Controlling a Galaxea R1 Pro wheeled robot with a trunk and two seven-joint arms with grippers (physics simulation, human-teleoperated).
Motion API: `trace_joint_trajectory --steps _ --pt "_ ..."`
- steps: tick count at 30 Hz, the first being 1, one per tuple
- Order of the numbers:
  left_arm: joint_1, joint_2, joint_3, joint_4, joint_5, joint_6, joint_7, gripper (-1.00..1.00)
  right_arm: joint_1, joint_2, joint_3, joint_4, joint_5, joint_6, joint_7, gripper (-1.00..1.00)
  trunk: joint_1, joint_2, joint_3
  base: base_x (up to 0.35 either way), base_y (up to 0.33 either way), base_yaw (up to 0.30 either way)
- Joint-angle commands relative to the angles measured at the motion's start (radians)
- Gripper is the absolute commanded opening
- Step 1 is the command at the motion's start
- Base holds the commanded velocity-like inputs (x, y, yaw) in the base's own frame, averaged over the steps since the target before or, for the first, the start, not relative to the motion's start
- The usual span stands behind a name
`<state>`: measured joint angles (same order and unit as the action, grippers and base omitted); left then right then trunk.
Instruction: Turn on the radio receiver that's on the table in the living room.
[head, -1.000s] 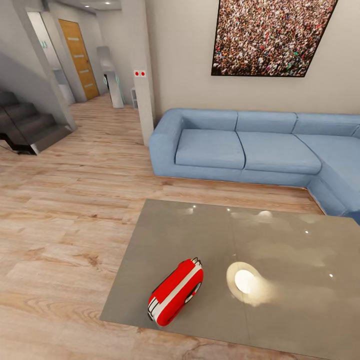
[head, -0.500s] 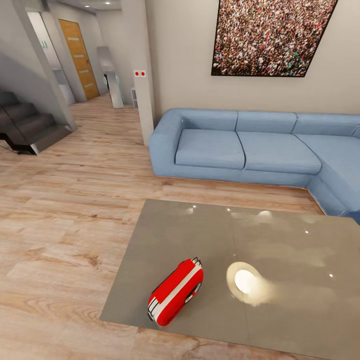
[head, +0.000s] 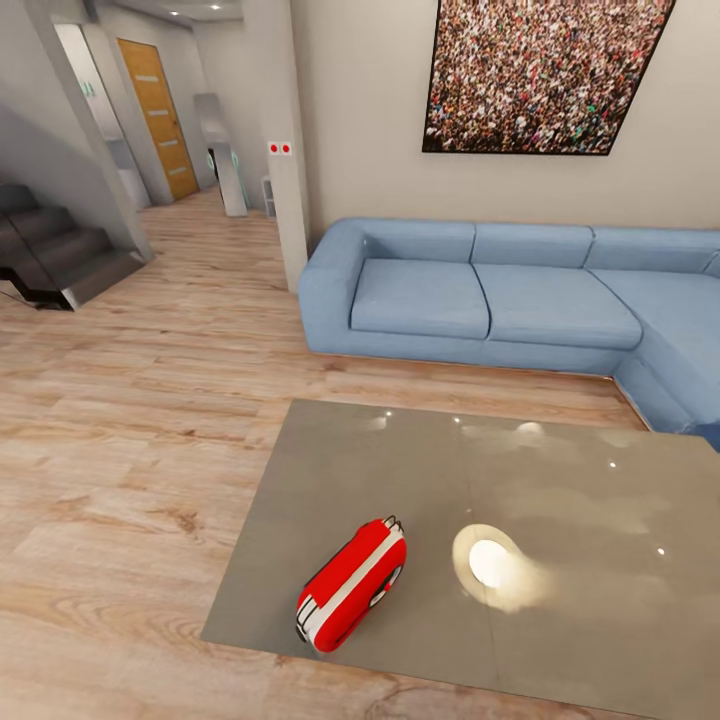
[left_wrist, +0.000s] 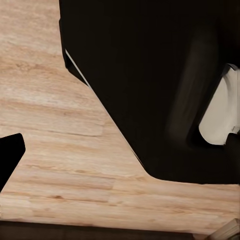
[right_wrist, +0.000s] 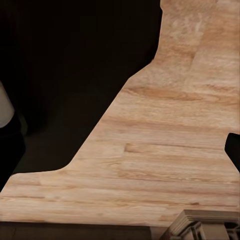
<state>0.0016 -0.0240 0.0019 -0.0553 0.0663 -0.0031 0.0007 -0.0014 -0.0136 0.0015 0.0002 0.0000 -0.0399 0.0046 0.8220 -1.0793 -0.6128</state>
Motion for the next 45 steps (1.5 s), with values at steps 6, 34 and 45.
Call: trace_joint_trajectory --steps 6,34,45 --pt "0.0 -0.001 -0.001 0.0 0.0 0.0 0.001 1.0 0.0 0.0 0.0 0.0 0.0 0.0 0.0 1.0 -0.008 0.014 0.006 0.0 0.0 0.0" --pt "0.0 -0.001 -0.003 0.0 0.001 0.0 0.001 1.0 0.0 0.001 0.001 0.0 0.0 -0.002 -0.002 1.0 -0.008 0.014 -0.019 0.0 0.0 0.0" --pt "0.0 -0.003 -0.004 -0.007 0.0 -0.001 -0.001 1.0 0.0 0.005 0.0 0.0 0.004 0.0 -0.01 1.0 -0.008 0.014 -0.025 0.0 0.0 0.0"
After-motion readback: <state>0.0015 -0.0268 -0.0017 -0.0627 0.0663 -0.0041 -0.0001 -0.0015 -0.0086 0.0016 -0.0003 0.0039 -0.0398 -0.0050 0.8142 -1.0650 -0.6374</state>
